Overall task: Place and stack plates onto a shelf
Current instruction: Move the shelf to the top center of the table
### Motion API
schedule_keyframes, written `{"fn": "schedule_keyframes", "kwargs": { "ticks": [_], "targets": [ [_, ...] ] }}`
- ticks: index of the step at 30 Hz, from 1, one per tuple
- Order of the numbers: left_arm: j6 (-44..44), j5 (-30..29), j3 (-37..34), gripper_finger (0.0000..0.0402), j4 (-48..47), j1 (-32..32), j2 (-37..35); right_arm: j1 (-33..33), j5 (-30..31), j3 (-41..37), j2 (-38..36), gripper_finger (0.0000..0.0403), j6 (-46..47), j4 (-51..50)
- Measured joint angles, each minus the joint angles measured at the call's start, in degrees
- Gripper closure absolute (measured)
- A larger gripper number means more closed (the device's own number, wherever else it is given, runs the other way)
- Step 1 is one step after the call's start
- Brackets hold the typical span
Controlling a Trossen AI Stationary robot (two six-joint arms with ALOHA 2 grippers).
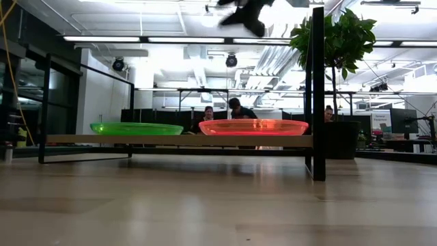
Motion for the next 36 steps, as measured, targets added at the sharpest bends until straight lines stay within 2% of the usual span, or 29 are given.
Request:
{"fn": "schedule_keyframes", "kwargs": {
  "ticks": [5,9,14,19,21,25,31,36],
  "targets": [
    [0.69,-2.43,0.0,0.0401,0.42,1.95,0.0,9.71,-0.1,-2.43,-6.14,0.031,4.94,-6.06],
    [0.69,-2.75,0.0,0.0401,1.45,4.52,0.0,19.61,2.22,-9.37,-11.04,0.0389,21.09,-4.31],
    [0.69,-0.8,0.0,0.0401,1.11,7.17,0.0,36.03,17.03,-18.14,-14.1,0.039,49.29,6.28],
    [0.56,3.14,0.0,0.0401,0.96,8.88,0.0,48.5,35.34,-23.04,-10.77,0.0397,72.7,11.03],
    [0.08,3.52,0.0,0.0401,0.96,9.16,0.0,50.28,39.99,-23.96,-8.38,0.04,78.93,11.02],
    [-2.26,3.59,0.0,0.0401,1.07,9.15,0.0,49.96,42.06,-25.1,-3.18,0.0401,84.11,11.95],
    [-5.38,5.36,0.0,0.0401,1.26,9.08,0.0,46.76,42.31,-25.33,3.84,0.0402,82.08,12.92],
    [-6.37,5.34,0.02,0.0401,-2.96,5.64,0.0,45.12,46.96,-25.33,5.16,0.0403,78.16,13.16]
  ]
}}
